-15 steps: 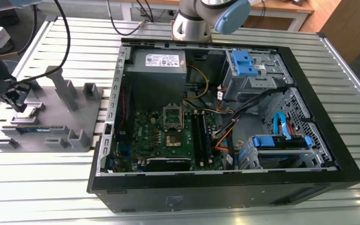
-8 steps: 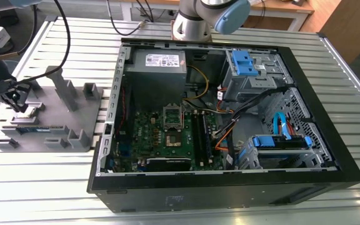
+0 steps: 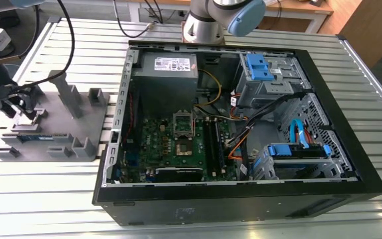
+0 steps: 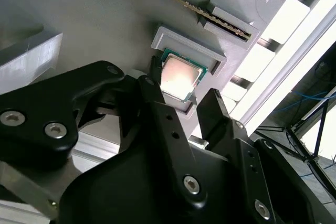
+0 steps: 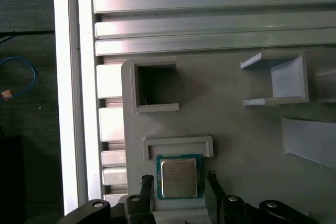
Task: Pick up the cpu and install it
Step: 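Pick up the cpu and move it towards the insertion slot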
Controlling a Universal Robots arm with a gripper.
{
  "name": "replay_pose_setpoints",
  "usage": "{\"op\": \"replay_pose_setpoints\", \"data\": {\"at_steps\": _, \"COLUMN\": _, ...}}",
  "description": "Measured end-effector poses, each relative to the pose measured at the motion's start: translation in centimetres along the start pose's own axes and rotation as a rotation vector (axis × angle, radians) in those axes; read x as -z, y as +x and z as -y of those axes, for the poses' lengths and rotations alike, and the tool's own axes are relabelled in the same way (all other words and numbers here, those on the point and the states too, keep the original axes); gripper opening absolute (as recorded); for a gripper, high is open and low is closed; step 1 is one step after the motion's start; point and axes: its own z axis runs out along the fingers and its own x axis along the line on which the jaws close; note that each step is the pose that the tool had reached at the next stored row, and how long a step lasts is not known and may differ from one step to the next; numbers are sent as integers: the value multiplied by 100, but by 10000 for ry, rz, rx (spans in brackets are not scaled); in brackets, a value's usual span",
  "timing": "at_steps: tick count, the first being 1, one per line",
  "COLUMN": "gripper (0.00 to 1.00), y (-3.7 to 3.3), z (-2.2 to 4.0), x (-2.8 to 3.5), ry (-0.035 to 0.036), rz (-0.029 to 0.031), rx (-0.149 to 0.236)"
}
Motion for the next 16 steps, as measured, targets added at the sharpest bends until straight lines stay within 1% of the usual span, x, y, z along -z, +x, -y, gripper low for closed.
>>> {"op": "replay_pose_setpoints", "data": {"at_steps": 1, "gripper": 52, "y": 0, "z": 0, "x": 0, "ry": 0, "rz": 0, "rx": 0}}
{"op": "replay_pose_setpoints", "data": {"at_steps": 2, "gripper": 52, "y": 0, "z": 0, "x": -1, "ry": 0, "rz": 0, "rx": 0}}
{"op": "replay_pose_setpoints", "data": {"at_steps": 3, "gripper": 58, "y": 0, "z": 0, "x": -1, "ry": 0, "rz": 0, "rx": 0}}
{"op": "replay_pose_setpoints", "data": {"at_steps": 8, "gripper": 58, "y": 0, "z": 0, "x": -2, "ry": 0, "rz": 0, "rx": 0}}
{"op": "replay_pose_setpoints", "data": {"at_steps": 10, "gripper": 58, "y": 1, "z": 1, "x": -38, "ry": 0, "rz": 0, "rx": 0}}
{"op": "replay_pose_setpoints", "data": {"at_steps": 16, "gripper": 58, "y": 1, "z": 1, "x": -40, "ry": 0, "rz": 0, "rx": 0}}
